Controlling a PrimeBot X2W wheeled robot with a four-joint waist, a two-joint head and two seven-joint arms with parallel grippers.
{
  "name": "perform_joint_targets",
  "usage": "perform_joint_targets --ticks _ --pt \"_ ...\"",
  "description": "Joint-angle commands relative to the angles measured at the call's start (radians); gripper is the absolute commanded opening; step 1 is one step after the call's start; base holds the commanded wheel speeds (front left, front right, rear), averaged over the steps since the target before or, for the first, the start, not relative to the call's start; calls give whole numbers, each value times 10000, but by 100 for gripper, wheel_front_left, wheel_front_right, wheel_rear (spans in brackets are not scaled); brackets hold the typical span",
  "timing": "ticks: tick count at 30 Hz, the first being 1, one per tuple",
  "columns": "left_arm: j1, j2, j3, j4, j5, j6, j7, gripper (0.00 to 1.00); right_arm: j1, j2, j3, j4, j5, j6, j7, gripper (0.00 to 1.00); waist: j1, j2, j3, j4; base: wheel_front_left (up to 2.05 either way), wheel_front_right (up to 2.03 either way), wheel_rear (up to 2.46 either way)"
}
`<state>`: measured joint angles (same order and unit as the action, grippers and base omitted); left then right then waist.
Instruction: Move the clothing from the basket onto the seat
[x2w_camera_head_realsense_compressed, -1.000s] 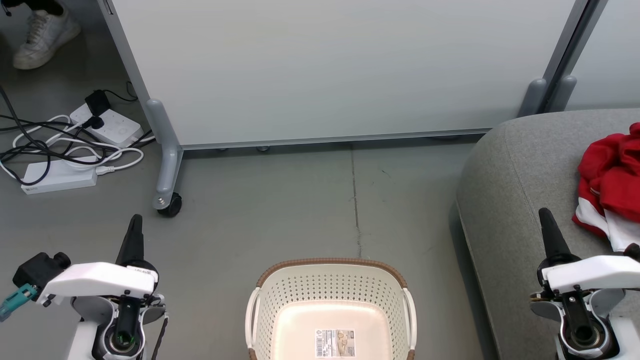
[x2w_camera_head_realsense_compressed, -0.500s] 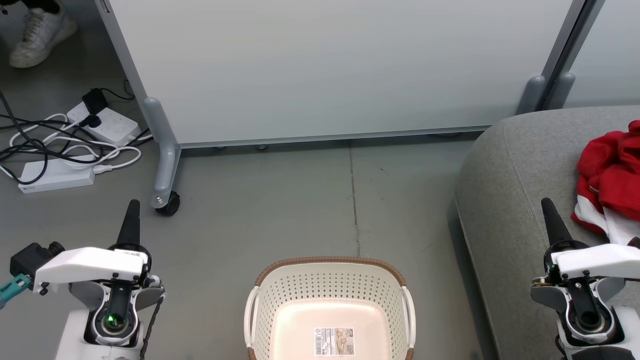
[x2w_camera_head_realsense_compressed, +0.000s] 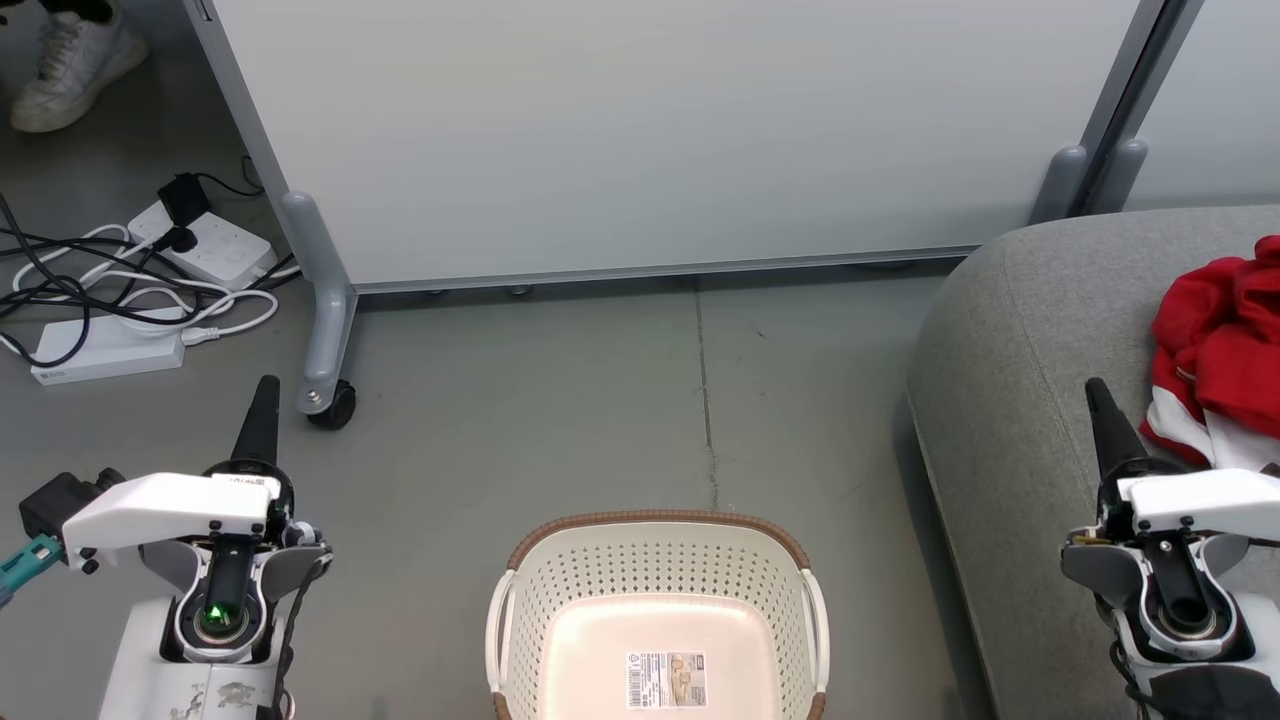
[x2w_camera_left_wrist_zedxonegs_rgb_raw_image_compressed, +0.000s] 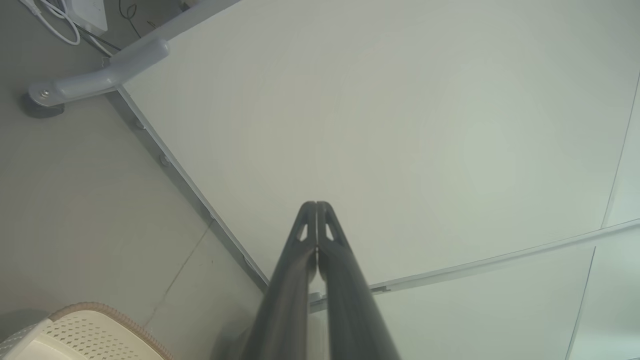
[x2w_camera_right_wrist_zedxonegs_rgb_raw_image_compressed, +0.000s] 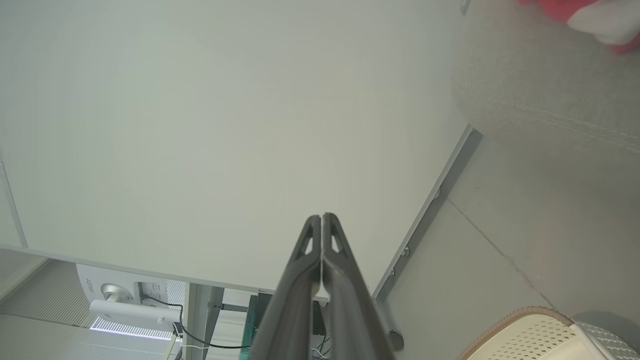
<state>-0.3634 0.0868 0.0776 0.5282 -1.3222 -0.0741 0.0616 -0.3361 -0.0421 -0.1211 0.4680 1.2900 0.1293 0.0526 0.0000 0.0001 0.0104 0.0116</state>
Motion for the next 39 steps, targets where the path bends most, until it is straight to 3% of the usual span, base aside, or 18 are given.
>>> perform_joint_targets --ticks 1,39 --pt "-389 41 109 51 -257 -106 93 0 -270 -102 -45 60 273 21 67 0 0 -1 8 -6 0 0 0" --pt "-1515 -289 782 1088 -2470 -620 874 0 -1319 -129 -281 1196 2791 23 293 0 0 -1 162 -123 0 0 0"
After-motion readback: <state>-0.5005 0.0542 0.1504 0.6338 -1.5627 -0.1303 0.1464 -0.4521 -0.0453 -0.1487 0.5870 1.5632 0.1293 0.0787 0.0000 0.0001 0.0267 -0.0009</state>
